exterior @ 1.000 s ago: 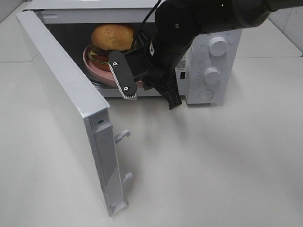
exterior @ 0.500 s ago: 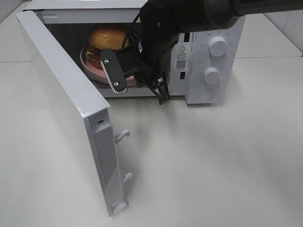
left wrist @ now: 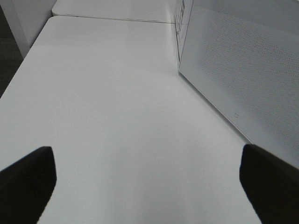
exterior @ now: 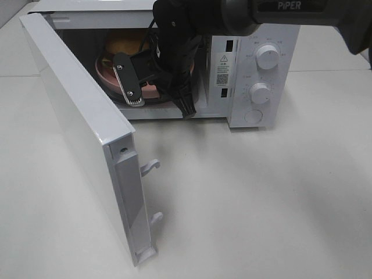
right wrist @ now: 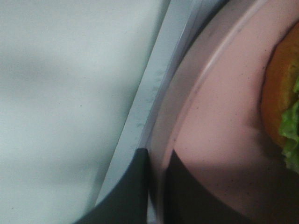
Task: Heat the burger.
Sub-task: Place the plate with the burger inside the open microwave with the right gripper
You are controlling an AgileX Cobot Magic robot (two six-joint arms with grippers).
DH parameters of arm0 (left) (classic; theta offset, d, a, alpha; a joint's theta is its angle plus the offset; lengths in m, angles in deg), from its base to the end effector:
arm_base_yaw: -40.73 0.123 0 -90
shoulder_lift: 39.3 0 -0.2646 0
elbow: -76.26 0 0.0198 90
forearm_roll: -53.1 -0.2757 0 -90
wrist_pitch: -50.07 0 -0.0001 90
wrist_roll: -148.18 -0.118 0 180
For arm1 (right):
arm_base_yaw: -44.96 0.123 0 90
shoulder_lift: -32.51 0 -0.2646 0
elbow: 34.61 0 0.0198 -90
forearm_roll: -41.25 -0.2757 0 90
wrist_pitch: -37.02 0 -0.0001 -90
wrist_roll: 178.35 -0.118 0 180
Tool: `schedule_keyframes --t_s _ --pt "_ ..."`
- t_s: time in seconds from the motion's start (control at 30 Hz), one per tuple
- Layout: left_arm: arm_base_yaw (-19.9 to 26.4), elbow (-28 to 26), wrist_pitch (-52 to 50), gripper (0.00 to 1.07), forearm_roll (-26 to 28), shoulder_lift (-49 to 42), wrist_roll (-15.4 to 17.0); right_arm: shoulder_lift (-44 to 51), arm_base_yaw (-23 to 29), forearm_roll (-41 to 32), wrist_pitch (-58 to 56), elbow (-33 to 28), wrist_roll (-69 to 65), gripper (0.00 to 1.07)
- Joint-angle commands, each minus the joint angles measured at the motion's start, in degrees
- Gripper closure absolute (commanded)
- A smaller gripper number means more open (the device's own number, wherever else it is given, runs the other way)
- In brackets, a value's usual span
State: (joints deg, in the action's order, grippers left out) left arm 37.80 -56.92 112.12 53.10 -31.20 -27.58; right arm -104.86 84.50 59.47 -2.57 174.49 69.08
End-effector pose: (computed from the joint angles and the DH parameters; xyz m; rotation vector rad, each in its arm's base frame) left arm 0.0573 -0.0029 0.2813 -0.0233 2.0423 -0.0783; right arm 0.4211 0.3171 0.1382 -2.2397 1.3531 -0.5292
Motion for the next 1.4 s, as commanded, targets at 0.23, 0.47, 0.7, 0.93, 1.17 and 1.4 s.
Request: schedule_keyframes --t_s 0.23,0.47,0.7,0.93,1.17,1.4 --pt "0.1 0.2 -0.7 0.04 0.0 -0.3 -0.2 -3.0 -0.5 -0.2 0.7 8.0 -0.6 1.07" --pt "0.1 0.2 -0.7 0.04 0.0 -0.3 -0.3 -5.4 -0.5 -2.1 -1.7 12.2 -0.6 1.07" --pt "0.1 0.2 -0.7 0.04 0.0 -0.3 -0.3 -6.2 -1.1 -2.1 -2.8 13.3 -2.1 1.07" --pt "0.1 0.2 -0.7 0.04 0.0 -0.3 -0.3 -6.2 -1.6 -1.9 -2.7 13.3 -2.1 1.07" --pt "0.1 0.2 -0.7 0.04 0.0 -0.3 -0.3 -6.2 -2.1 -2.3 -1.7 13.3 -2.5 1.07" --pt "0.1 0.2 -0.7 0.04 0.0 -0.3 -0.3 -6.4 -2.2 -2.4 -0.2 13.3 -2.4 1.07"
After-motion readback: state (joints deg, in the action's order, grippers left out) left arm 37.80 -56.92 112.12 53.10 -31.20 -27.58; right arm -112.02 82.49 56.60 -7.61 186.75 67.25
